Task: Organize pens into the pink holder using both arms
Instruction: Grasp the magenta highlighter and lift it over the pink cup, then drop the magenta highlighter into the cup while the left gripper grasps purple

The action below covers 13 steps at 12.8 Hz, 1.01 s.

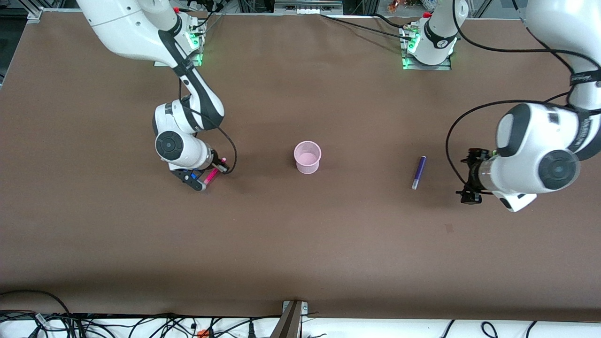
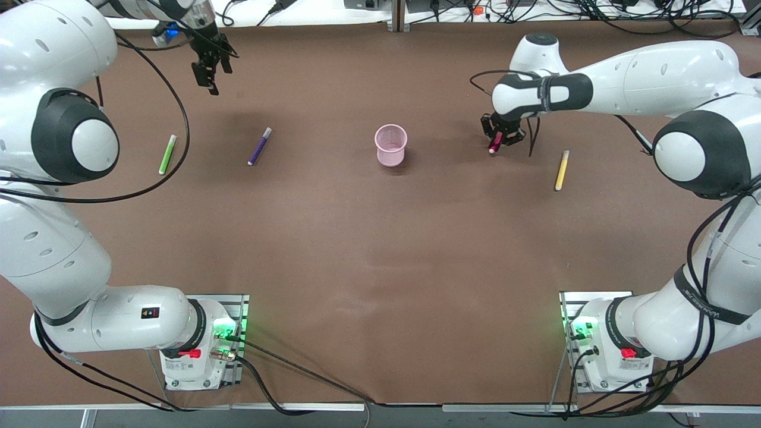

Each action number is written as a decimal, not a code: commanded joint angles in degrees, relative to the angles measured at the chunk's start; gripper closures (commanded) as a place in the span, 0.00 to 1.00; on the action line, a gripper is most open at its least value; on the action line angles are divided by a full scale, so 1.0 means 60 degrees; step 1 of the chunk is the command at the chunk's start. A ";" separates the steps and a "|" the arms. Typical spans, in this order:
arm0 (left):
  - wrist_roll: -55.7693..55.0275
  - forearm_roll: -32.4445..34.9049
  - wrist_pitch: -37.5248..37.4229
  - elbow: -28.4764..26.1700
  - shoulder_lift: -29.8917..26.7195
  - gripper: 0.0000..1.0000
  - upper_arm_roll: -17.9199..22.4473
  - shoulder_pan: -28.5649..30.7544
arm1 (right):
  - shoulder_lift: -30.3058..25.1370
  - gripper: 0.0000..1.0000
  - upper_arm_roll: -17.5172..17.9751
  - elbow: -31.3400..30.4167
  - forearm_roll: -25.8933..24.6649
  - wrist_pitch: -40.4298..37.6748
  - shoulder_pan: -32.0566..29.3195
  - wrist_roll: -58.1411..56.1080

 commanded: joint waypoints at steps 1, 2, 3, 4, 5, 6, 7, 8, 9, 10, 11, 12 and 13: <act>-0.2389 0.0344 0.0458 -0.0479 0.0225 0.00 0.0033 -0.0185 | -0.0389 1.00 0.0818 0.1421 0.1124 -0.2065 0.0004 0.1358; -0.2947 0.0344 0.0751 -0.0887 0.0153 0.00 0.0033 -0.0200 | -0.0375 1.00 0.1141 0.2022 0.1753 -0.2595 0.0004 0.1945; -0.3300 0.0344 0.1001 -0.1341 0.0051 0.00 0.0004 -0.0200 | -0.0375 1.00 0.1347 0.2449 0.2542 -0.2876 0.0004 0.2415; -0.3638 0.0344 0.1337 -0.1795 -0.0081 0.00 -0.0083 -0.0258 | -0.0346 1.00 0.1450 0.2656 0.3710 -0.2908 0.0004 0.2652; -0.4206 0.0329 0.1717 -0.2220 -0.0285 0.00 -0.0084 -0.0273 | -0.0302 1.00 0.1625 0.2673 0.4853 -0.2748 0.0004 0.2596; -0.4908 0.0315 0.2127 -0.2616 -0.0490 0.00 -0.0098 -0.0244 | -0.0273 1.00 0.1627 0.2673 0.5879 -0.2254 0.0135 0.2581; -0.5350 0.0329 0.2624 -0.3098 -0.0710 0.00 -0.0099 -0.0258 | -0.0069 1.00 0.1642 0.2673 0.6557 -0.1524 0.0412 0.2639; -0.5630 0.0329 0.3064 -0.3611 -0.0901 0.00 -0.0128 -0.0273 | 0.0179 1.00 0.1642 0.2673 0.7260 -0.0820 0.0661 0.2668; -0.5851 0.0329 0.3634 -0.4094 -0.1048 0.00 -0.0215 -0.0288 | 0.0356 1.00 0.1642 0.2673 0.8195 -0.0088 0.0968 0.2625; -0.6114 0.0329 0.4147 -0.4418 -0.1064 0.00 -0.0216 -0.0273 | 0.0503 1.00 0.1642 0.2687 0.8944 0.0514 0.1232 0.2494; -0.6175 0.0344 0.4471 -0.4596 -0.1049 0.00 -0.0216 -0.0273 | 0.0664 1.00 0.1642 0.2688 0.9314 0.0882 0.1336 0.2435; -0.6175 0.0358 0.4678 -0.4670 -0.1006 0.00 -0.0216 -0.0288 | 0.0767 1.00 0.1642 0.2702 0.9506 0.1190 0.1584 0.2376; -0.6190 0.0373 0.4912 -0.4903 -0.0991 0.00 -0.0216 -0.0288 | 0.0782 1.00 0.1642 0.2702 0.9696 0.1411 0.1702 0.2376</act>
